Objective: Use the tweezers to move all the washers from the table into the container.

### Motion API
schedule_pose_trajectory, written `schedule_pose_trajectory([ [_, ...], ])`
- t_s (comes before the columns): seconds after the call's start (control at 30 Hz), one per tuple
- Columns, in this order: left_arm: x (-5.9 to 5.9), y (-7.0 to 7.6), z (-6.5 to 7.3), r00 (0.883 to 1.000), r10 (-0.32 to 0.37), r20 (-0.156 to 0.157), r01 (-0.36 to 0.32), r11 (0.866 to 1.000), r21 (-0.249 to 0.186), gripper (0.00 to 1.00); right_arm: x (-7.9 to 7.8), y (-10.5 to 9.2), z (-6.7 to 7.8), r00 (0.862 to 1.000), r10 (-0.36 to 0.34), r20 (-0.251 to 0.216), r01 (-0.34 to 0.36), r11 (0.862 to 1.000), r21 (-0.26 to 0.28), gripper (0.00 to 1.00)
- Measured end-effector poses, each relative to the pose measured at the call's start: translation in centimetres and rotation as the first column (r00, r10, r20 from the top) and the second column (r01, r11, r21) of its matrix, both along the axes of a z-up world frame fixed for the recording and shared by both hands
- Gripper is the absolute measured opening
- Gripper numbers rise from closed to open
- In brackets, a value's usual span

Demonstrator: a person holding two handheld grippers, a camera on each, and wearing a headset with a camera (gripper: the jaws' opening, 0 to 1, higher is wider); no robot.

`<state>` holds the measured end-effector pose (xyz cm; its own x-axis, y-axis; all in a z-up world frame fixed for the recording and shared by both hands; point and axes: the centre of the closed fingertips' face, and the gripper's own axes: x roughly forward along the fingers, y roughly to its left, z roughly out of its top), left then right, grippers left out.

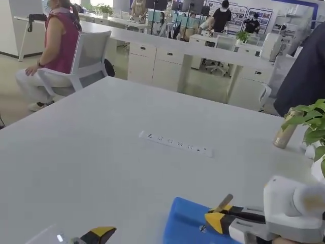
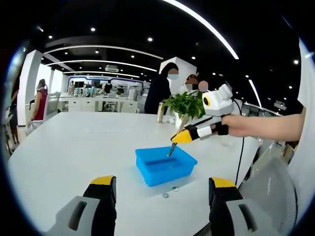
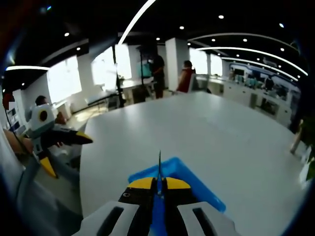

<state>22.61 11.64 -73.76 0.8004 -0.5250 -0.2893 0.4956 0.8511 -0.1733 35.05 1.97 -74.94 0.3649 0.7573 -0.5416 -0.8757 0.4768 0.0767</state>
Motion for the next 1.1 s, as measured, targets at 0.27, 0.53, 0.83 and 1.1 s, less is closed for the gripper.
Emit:
schedule_pose_trajectory([
  [0.27,0.0,0.0,0.0,1.0,-0.002,-0.001,0.002,1.0,0.0,0.77,1.8,-0.7,-2.5,0.995,-0.063,-0.082,0.061,0.998,-0.027,0.03],
  [0.53,0.0,0.0,-0.1,1.0,-0.005,-0.004,0.005,1.0,0.005,0.77,2.3,-0.6,-4.2,0.987,-0.09,-0.13,0.085,0.995,-0.043,0.03],
  [0.83,0.0,0.0,-0.2,1.0,-0.004,-0.007,0.004,1.0,0.005,0.76,2.2,-0.6,-5.6,0.983,-0.091,-0.156,0.083,0.995,-0.061,0.03],
  [1.1,0.0,-0.1,-0.2,1.0,-0.007,-0.009,0.007,1.0,0.008,0.76,2.3,-0.6,-6.1,0.983,-0.092,-0.16,0.082,0.994,-0.071,0.03],
])
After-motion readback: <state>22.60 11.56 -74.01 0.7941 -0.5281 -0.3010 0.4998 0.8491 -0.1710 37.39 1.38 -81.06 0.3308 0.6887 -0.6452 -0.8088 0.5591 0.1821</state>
